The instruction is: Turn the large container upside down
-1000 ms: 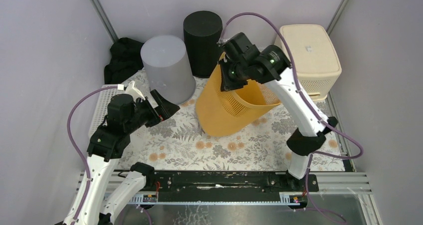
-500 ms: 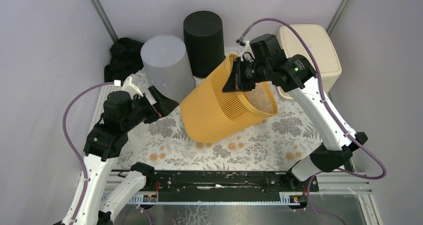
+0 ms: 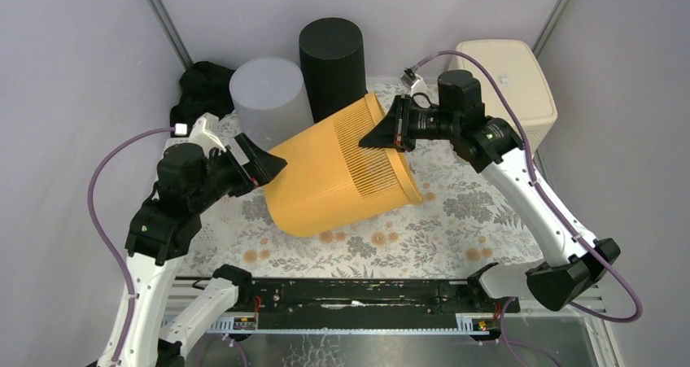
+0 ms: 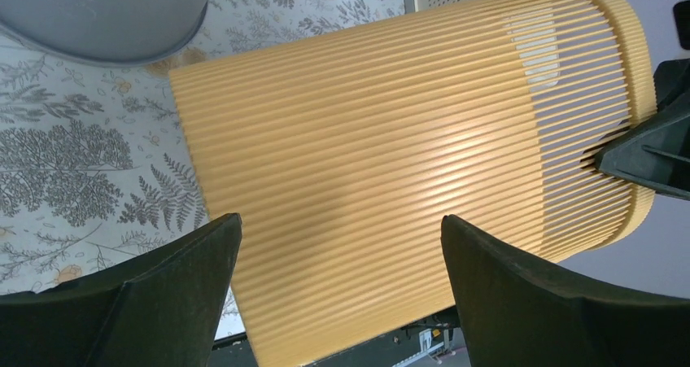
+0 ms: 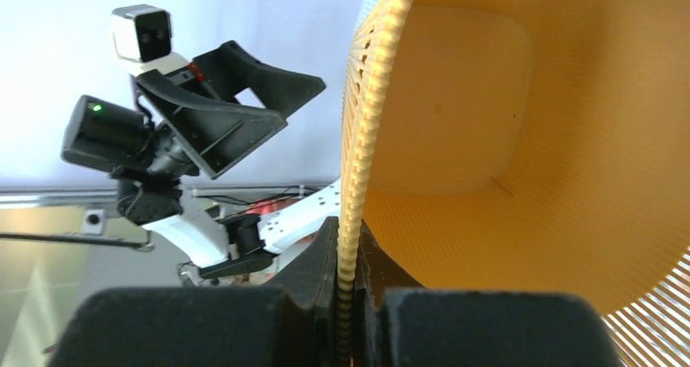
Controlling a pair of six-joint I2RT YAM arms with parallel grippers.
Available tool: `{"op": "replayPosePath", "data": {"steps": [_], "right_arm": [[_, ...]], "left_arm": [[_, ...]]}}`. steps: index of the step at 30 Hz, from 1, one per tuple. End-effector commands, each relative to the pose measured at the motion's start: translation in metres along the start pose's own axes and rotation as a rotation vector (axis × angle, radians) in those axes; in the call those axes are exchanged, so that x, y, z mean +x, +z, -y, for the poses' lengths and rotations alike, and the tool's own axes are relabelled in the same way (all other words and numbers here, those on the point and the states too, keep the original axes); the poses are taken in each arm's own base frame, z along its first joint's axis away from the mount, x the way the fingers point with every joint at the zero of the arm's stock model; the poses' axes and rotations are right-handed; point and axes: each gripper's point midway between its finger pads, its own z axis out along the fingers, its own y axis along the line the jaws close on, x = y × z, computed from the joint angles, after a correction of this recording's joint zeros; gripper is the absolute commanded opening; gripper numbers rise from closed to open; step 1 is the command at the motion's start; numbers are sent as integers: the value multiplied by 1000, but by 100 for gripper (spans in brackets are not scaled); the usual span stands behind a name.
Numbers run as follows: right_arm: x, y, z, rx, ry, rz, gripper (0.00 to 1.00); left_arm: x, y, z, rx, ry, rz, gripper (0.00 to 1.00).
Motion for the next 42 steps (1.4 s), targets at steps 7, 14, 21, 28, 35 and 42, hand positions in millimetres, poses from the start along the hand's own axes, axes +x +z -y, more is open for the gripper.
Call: {"op": "replayPosePath", "data": {"steps": [7, 14, 21, 28, 35, 42], "right_arm": [[-2, -36, -76, -449, -40, 20, 0], [0, -42, -69, -569, 27, 28, 0], [0, -53, -56, -783, 132, 71, 0], [-2, -53, -34, -896, 225, 115, 0], [-4, -43, -11, -902, 272, 149, 0], [-5, -31, 5, -869, 283, 161, 0]], "left_arm": [[-30, -18, 11, -29, 60, 80, 100], [-39, -22, 12, -60, 76, 84, 100], [-49, -30, 21, -53, 79, 102, 100], [-53, -34, 30, -34, 73, 103, 100], [-61, -46, 33, -50, 82, 122, 100], [-65, -56, 25, -110, 103, 140, 100]]}}
